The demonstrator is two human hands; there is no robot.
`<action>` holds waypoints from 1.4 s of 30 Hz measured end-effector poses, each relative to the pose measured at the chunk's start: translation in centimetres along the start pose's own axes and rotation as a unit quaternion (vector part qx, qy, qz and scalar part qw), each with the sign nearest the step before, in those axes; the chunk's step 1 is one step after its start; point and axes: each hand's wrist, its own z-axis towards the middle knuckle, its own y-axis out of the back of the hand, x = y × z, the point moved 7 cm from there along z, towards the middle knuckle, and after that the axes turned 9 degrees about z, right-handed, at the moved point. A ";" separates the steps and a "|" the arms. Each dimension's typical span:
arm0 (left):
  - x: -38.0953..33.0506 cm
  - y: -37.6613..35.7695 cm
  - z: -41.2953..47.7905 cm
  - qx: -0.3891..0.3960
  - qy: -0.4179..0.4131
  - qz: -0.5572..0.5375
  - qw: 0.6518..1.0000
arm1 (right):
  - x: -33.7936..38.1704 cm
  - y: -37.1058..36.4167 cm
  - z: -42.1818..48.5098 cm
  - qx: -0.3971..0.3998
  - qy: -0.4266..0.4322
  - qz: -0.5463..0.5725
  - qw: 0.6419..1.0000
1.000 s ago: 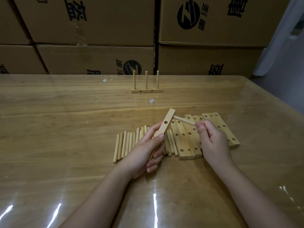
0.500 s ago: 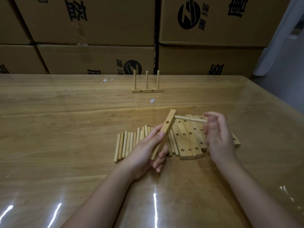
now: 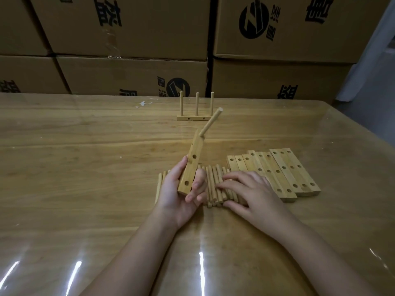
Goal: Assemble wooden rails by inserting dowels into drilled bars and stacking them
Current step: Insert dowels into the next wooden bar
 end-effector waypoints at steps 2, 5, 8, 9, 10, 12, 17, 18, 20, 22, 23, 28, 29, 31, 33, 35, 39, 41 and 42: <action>0.1 -0.1 -0.1 0.000 0.003 0.006 1.000 | 0.1 0.4 0.0 -0.022 0.004 0.008 1.000; 0.2 -0.5 -0.1 0.016 0.004 0.022 1.000 | 0.3 0.5 0.0 -0.028 0.007 0.023 0.999; 0.2 -0.6 0.0 0.022 0.001 0.028 0.999 | 0.4 1.4 -0.1 -0.073 -0.005 0.060 0.995; 0.2 -0.6 0.0 0.022 0.000 0.030 0.999 | 0.2 1.8 -0.2 -0.101 -0.016 0.071 0.992; 0.2 -0.6 -0.1 0.021 0.001 0.033 0.999 | -0.1 2.3 -0.3 -0.129 -0.033 0.085 0.987; 0.2 -0.6 -0.1 0.023 0.004 0.037 0.999 | -1.1 3.3 -0.6 -0.183 -0.085 0.140 0.969; 0.4 -0.5 -0.1 0.028 0.011 0.040 0.999 | -4.7 3.4 -1.6 -0.251 -0.259 0.447 0.818; 0.4 -0.5 -0.1 0.030 0.010 0.037 0.999 | -5.0 3.3 -1.7 -0.252 -0.268 0.483 0.794; 0.4 -0.4 -0.1 0.036 0.012 0.030 0.999 | -5.3 3.2 -1.8 -0.253 -0.276 0.540 0.754; 0.4 -0.4 -0.1 0.043 0.015 0.027 0.999 | -5.3 3.0 -1.8 -0.255 -0.279 0.583 0.719; 0.4 -0.4 -0.1 0.046 0.017 0.028 0.998 | -5.2 3.0 -1.8 -0.255 -0.280 0.597 0.707; 0.6 -0.5 0.0 0.050 0.017 0.048 0.997 | -4.8 3.1 -1.6 -0.257 -0.270 0.631 0.680; 0.6 -0.5 0.0 0.052 0.018 0.055 0.997 | -4.7 3.1 -1.6 -0.255 -0.269 0.632 0.680; 0.7 -0.7 -0.1 0.062 0.024 0.063 0.996 | -4.5 3.1 -1.6 -0.250 -0.265 0.633 0.683; 0.9 -0.9 -0.2 0.078 0.034 0.066 0.994 | -4.3 3.2 -1.5 -0.241 -0.256 0.635 0.688; 1.0 -1.1 -0.3 0.088 0.038 0.065 0.993 | -4.2 3.1 -1.4 -0.232 -0.245 0.640 0.691; 1.2 -1.4 -0.4 0.100 0.046 0.074 0.991 | -4.0 2.9 -1.1 -0.222 -0.232 0.650 0.689; 1.2 -1.6 -0.4 0.106 0.049 0.080 0.990 | -4.0 3.0 -1.1 -0.221 -0.224 0.647 0.694; 1.2 -1.7 -0.4 0.107 0.049 0.083 0.990 | -4.0 3.0 -1.1 -0.219 -0.225 0.639 0.702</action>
